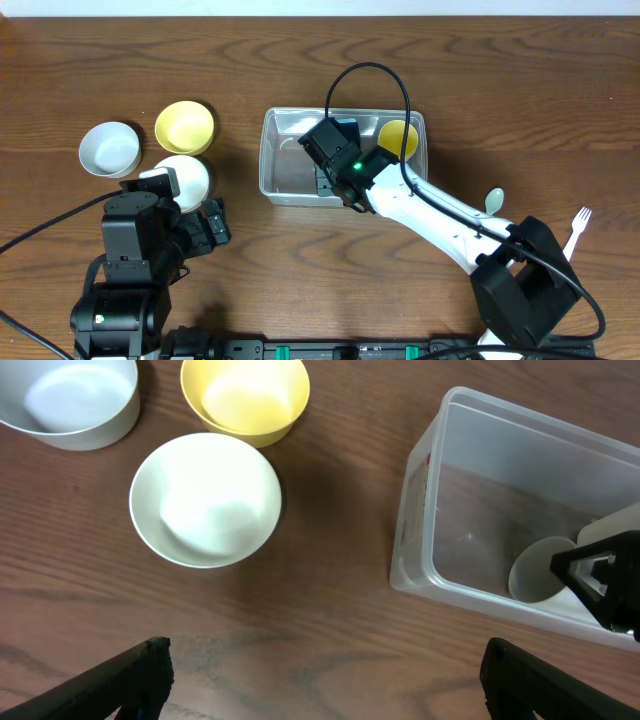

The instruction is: Pack container

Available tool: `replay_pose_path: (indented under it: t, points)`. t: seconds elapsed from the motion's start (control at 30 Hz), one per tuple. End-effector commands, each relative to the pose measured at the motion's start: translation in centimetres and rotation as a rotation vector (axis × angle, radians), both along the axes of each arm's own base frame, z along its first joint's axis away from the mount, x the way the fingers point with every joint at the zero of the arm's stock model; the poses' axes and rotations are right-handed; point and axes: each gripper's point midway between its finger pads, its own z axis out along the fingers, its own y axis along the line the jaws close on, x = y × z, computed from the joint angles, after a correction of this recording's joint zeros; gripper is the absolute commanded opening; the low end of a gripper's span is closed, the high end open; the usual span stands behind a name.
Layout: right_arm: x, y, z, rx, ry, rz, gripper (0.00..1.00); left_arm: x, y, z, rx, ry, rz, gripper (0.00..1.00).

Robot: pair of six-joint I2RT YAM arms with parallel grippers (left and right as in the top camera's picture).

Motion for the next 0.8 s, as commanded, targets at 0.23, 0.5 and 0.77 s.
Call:
replay_pose_path:
  t: [0.23,0.5,0.77]
  points:
    - [0.2,-1.1,-0.4,-0.052,-0.003,-0.043,0.47,0.2,0.0,0.9,-0.009,-0.021,0.004,0.98]
    - [0.3,-2.4,-0.5,-0.097,-0.002,-0.072,0.46,0.2,0.0,0.9,-0.009,-0.021,0.005,0.98]
    - [0.3,-3.4,-0.7,-0.108,0.015,-0.112,0.34,0.2,0.0,0.9,-0.009,-0.021,0.005,0.98]
